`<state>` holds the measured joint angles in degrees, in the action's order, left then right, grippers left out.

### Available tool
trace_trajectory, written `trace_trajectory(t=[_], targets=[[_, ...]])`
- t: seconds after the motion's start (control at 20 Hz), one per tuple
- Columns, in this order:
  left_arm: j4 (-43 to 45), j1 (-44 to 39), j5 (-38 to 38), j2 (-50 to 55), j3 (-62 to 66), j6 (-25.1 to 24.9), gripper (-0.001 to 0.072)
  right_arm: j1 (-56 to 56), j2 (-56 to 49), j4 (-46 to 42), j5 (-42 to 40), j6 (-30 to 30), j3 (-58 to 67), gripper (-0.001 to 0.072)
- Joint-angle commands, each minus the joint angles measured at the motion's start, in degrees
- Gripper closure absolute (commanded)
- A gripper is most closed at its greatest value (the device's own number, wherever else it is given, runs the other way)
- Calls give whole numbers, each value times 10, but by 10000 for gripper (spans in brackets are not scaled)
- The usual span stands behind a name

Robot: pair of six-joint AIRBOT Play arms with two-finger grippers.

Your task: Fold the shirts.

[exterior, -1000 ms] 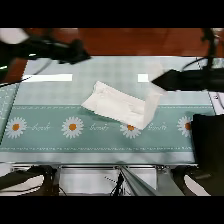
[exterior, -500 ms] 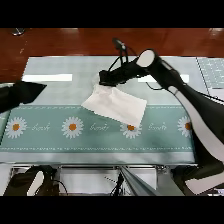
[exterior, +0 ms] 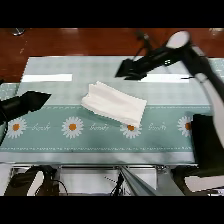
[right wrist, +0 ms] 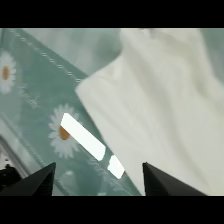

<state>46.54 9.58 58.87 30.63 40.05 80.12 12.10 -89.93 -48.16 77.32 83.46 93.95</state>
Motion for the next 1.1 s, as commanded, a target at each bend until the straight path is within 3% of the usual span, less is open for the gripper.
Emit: trace_trajectory(t=[0.0,0.15,0.25,0.35,0.5,0.75,0.9,1.05], targets=[[0,0,-4,4,-4,-17,677,-97,180,-203,19,41,-99,84],[0,0,-4,5,-5,-17,677,-156,379,-249,-133,113,-346,85],[0,0,-4,5,-11,-17,677,-167,486,-244,-240,198,-525,85],[0,0,-4,5,-23,-17,677,-167,530,-158,-319,247,-672,85],[0,0,-4,5,-43,-16,677,-151,478,13,-360,143,-755,85],[-4,0,-11,7,-47,-14,677,-123,271,173,-315,-49,-695,85],[-13,0,-13,7,-47,-14,677,-122,162,222,-279,-106,-620,85],[-15,0,-13,7,-47,-14,677,-90,87,226,-263,-111,-554,87]])
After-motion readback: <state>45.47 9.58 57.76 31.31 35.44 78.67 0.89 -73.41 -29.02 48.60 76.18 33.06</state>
